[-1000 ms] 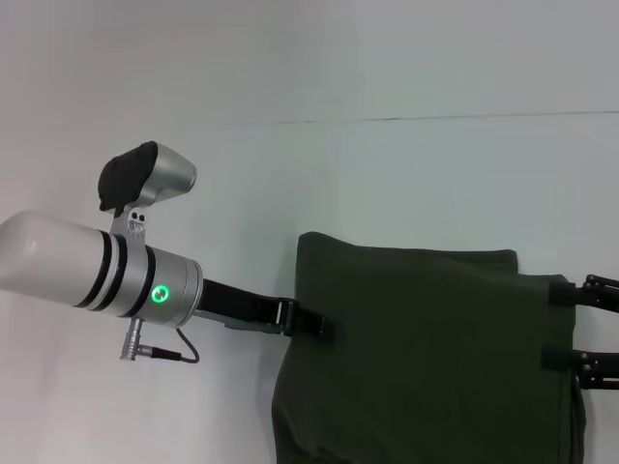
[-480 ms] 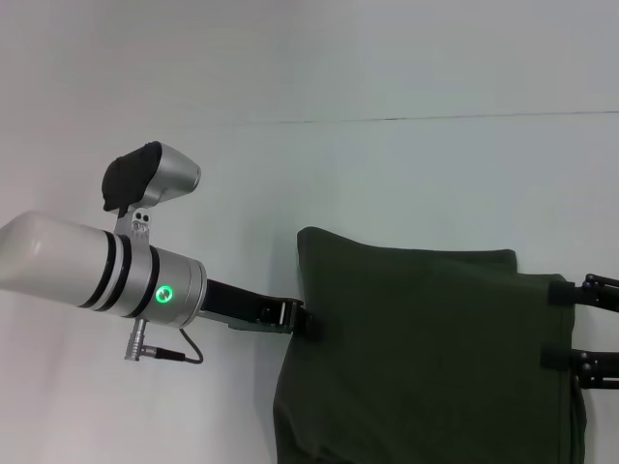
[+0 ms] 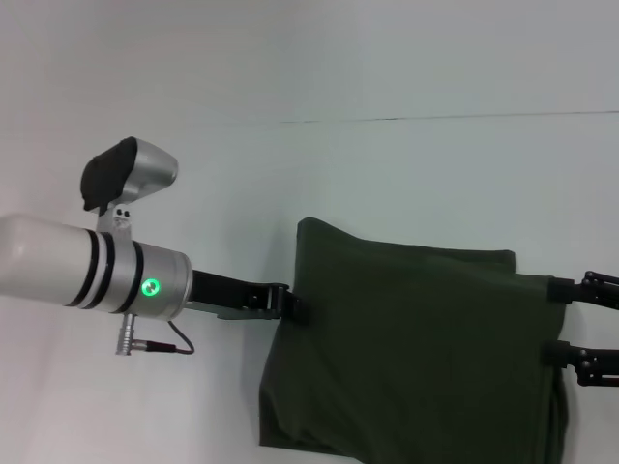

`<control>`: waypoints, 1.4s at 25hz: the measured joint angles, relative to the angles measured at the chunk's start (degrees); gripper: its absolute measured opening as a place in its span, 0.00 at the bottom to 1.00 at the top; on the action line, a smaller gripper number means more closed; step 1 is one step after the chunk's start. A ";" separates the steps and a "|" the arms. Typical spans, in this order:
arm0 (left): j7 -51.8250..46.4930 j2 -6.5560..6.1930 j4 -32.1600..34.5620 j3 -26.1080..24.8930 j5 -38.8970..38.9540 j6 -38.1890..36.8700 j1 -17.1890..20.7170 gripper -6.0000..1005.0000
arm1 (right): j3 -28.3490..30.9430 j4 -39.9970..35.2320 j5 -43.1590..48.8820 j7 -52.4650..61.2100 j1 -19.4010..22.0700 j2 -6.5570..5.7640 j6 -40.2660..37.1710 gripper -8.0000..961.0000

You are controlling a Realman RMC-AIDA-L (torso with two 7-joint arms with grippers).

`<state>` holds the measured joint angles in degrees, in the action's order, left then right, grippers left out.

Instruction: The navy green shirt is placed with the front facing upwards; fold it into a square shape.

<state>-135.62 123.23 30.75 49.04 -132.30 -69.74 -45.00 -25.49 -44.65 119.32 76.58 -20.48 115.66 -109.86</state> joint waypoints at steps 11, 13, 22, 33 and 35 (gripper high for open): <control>0.56 -3.52 1.31 -6.94 -0.67 0.07 2.10 0.07 | 0.16 0.00 -0.09 0.30 -0.57 0.09 0.00 0.94; 0.55 -4.08 2.64 -8.91 -1.10 -0.07 3.48 0.07 | 0.18 0.00 -0.09 0.40 -0.61 0.09 0.00 0.94; 0.34 -3.83 6.75 -16.48 -2.51 -4.99 9.48 0.07 | 0.29 0.00 -0.38 0.48 -1.02 0.18 0.00 0.94; 6.82 -2.88 7.44 -17.61 1.26 -7.66 10.94 0.12 | -0.18 0.06 -0.39 0.50 -1.49 0.39 0.07 0.94; 10.56 -2.62 8.18 -17.91 3.82 -7.98 11.72 0.21 | -0.18 0.10 -0.35 0.50 -1.49 0.51 0.29 0.94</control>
<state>-125.06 120.61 38.93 31.13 -128.48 -77.72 -33.28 -25.67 -44.55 118.97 77.08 -21.97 116.17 -109.58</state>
